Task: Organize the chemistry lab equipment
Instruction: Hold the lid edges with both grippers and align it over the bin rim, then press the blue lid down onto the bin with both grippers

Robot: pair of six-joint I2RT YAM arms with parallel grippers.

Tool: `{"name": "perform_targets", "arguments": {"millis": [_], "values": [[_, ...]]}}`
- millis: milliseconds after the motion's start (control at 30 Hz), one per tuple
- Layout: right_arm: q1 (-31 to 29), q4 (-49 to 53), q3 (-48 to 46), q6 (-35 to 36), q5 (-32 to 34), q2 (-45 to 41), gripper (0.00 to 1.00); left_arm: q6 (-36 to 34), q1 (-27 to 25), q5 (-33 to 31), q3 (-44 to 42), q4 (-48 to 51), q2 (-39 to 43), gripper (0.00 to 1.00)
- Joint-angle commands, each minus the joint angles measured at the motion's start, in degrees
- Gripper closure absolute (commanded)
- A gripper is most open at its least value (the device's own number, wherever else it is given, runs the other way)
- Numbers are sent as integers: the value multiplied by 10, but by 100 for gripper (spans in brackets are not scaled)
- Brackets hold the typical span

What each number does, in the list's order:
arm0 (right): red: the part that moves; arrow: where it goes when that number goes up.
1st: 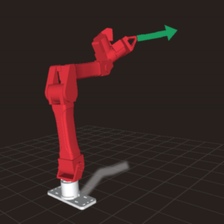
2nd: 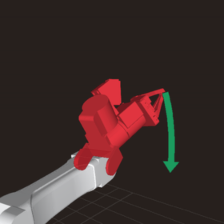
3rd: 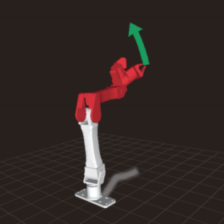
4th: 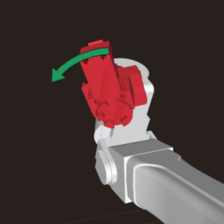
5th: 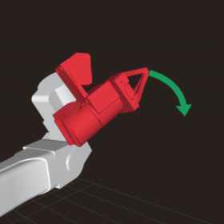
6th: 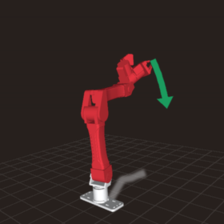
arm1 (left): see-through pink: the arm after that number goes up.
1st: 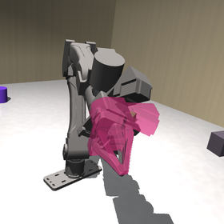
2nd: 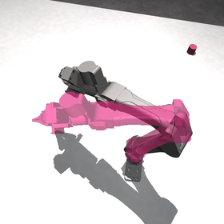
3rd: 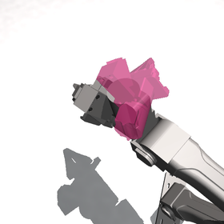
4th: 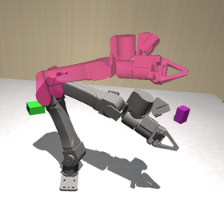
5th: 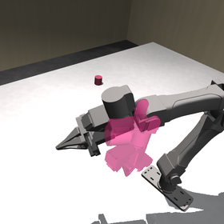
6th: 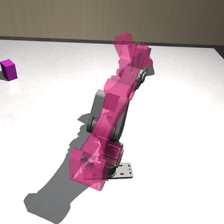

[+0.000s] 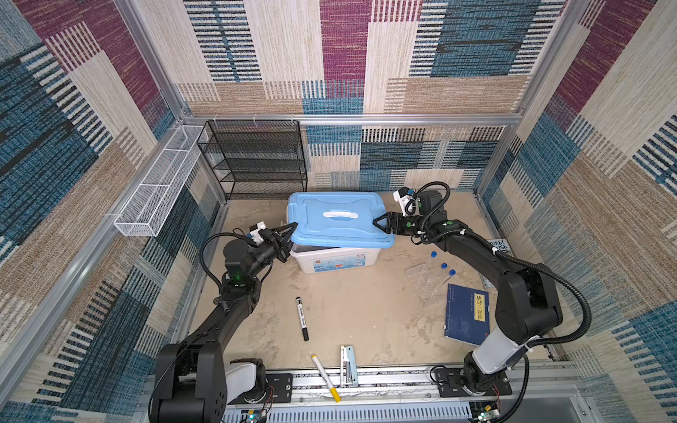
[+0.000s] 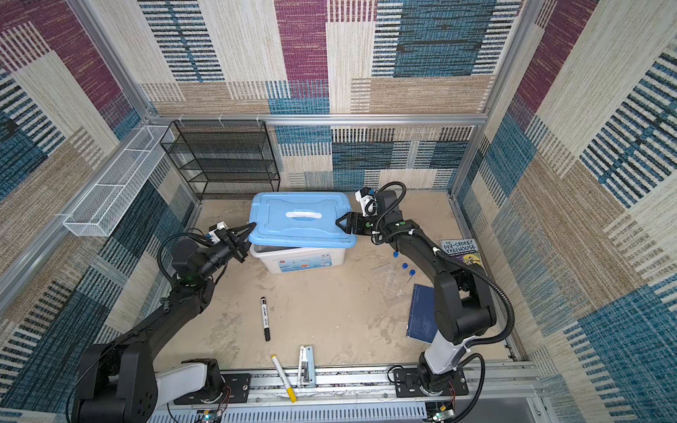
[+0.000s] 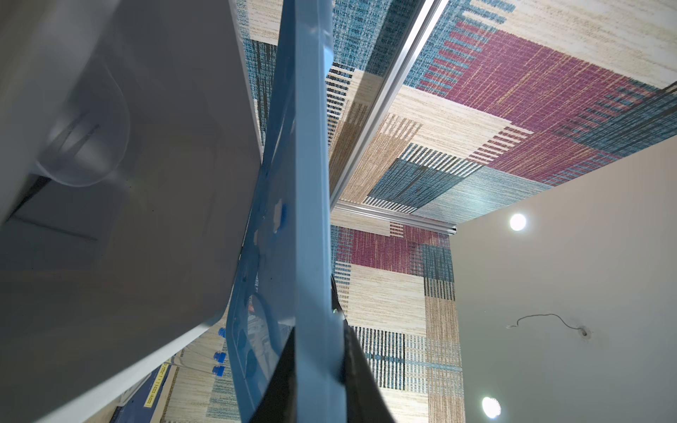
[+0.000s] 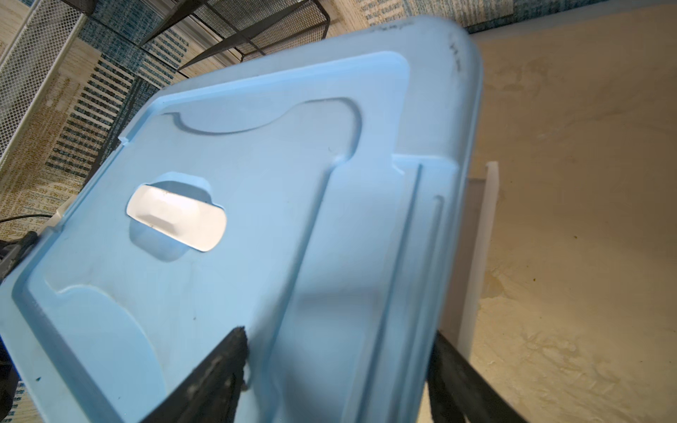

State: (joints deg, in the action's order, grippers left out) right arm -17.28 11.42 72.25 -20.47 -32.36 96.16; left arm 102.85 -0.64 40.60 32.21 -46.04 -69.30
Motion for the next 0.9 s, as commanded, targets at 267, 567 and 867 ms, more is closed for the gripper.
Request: {"name": "perform_targets", "arguments": {"millis": [267, 567, 867], "values": [[-3, 10, 26, 11, 10, 19, 30, -47, 2, 12, -18, -29, -43, 94], [-5, 31, 48, 13, 36, 36, 35, -184, 7, -26, -1, 175, 26, 72], [-8, 35, 59, 16, 45, 48, 40, -313, 18, -4, 59, 353, 30, 51]]}}
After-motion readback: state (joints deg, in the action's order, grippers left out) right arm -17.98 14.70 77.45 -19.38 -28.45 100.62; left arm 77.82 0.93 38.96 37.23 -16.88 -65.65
